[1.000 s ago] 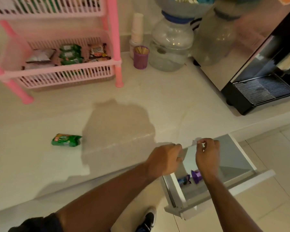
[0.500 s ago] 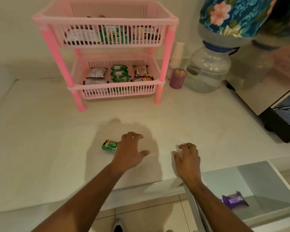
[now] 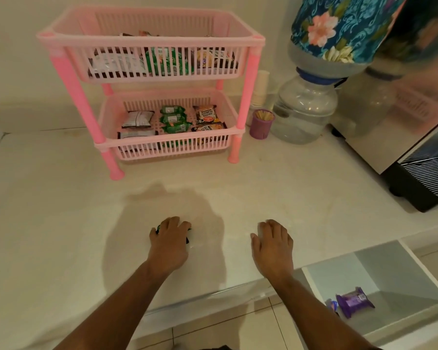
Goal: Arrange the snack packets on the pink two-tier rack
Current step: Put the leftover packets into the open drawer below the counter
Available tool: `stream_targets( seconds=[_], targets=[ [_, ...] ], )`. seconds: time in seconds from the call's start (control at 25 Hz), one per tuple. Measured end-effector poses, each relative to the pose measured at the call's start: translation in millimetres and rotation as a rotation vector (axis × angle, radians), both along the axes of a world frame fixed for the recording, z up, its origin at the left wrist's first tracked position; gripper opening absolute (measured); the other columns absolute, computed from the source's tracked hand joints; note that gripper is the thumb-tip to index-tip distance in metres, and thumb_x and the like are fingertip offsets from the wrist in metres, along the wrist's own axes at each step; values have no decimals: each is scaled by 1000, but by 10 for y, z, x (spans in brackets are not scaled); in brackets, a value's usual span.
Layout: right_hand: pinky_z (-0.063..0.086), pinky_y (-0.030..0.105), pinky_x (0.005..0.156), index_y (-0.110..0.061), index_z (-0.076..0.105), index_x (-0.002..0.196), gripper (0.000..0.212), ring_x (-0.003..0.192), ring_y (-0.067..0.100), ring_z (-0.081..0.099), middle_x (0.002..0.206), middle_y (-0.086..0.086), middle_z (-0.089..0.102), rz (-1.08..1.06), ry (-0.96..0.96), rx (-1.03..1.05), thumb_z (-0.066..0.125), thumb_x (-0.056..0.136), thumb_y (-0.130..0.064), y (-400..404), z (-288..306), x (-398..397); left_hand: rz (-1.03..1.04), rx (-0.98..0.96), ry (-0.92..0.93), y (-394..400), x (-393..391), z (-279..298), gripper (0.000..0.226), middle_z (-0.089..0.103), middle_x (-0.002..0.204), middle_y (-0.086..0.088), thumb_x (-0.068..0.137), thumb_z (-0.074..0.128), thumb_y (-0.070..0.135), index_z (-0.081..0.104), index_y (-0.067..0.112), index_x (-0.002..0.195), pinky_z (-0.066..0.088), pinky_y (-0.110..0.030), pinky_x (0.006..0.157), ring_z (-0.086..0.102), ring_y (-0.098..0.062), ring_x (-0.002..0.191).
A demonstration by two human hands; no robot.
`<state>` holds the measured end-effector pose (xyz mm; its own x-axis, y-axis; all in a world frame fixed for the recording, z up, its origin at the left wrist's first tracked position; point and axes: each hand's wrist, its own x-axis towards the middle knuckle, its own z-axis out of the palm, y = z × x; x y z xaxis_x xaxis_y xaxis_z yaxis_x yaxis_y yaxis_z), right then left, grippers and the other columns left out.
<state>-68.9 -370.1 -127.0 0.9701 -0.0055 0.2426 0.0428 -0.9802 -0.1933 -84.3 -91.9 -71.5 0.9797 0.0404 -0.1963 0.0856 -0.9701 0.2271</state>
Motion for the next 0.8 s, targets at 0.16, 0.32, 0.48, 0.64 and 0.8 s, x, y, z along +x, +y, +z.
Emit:
stream_targets(
  seconds=[0.16, 0.32, 0.48, 0.64, 0.8],
  targets=[
    [42, 37, 96, -25, 52, 119, 31, 116, 19, 46, 127, -3, 48, -14, 29, 15, 42, 96, -44, 26, 38, -2, -33, 5, -94, -58, 61, -35, 50, 45, 132, 6, 91, 56, 19, 43, 33, 137, 34, -40, 105, 40, -20, 128],
    [41, 37, 99, -25, 52, 121, 32, 120, 19, 45, 130, -3, 49, 34, 75, 26, 41, 98, -45, -40, 116, -17, -73, -108, -150, -285, 142, 1, 45, 51, 125, 7, 93, 59, 32, 44, 31, 135, 43, -37, 90, 48, -19, 116],
    [37, 37, 105, -24, 46, 133, 44, 123, 20, 44, 134, -4, 47, 65, 88, 61, 32, 102, -51, -230, 170, -108, -141, -242, -172, -622, 176, 52, 45, 55, 119, 8, 91, 60, 45, 46, 30, 131, 49, -36, 83, 52, -16, 107],
    [31, 39, 114, -21, 37, 146, 58, 136, 21, 36, 147, 2, 40, -111, 80, 98, 25, 102, -58, -584, 134, -358, -267, -385, -177, -1155, 144, 122, 51, 56, 119, 13, 89, 61, 55, 44, 32, 131, 46, -28, 78, 55, -10, 104],
    [25, 41, 118, -22, 34, 149, 62, 142, 21, 30, 155, 2, 33, -249, 112, 137, 21, 102, -61, -985, 84, -628, -400, -494, -175, -1772, 77, 186, 62, 59, 122, 10, 86, 61, 61, 45, 29, 136, 48, -26, 81, 60, -11, 103]
  ],
)
